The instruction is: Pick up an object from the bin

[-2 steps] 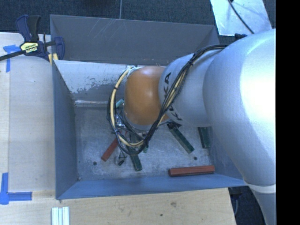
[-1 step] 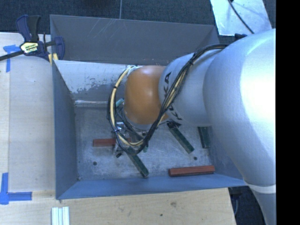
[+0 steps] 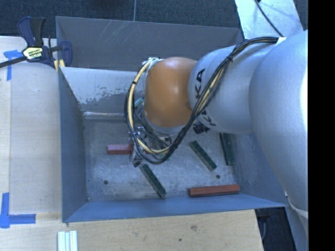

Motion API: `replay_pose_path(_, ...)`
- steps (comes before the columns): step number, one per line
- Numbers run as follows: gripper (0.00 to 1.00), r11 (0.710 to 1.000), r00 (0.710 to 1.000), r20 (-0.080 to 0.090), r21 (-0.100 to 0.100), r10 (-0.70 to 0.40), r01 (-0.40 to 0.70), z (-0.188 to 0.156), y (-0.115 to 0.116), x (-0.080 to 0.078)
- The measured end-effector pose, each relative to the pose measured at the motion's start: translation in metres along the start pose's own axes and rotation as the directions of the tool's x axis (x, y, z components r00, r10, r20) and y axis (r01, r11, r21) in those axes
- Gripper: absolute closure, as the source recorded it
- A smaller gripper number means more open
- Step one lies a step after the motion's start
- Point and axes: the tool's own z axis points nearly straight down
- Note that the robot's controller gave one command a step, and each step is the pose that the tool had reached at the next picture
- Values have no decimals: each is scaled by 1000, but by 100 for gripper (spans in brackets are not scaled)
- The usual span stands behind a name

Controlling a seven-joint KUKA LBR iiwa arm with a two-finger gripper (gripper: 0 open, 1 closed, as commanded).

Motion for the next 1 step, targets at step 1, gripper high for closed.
replay_pose_path(1,100,1000,1000,1,0,2,-2,-56,0,-3)
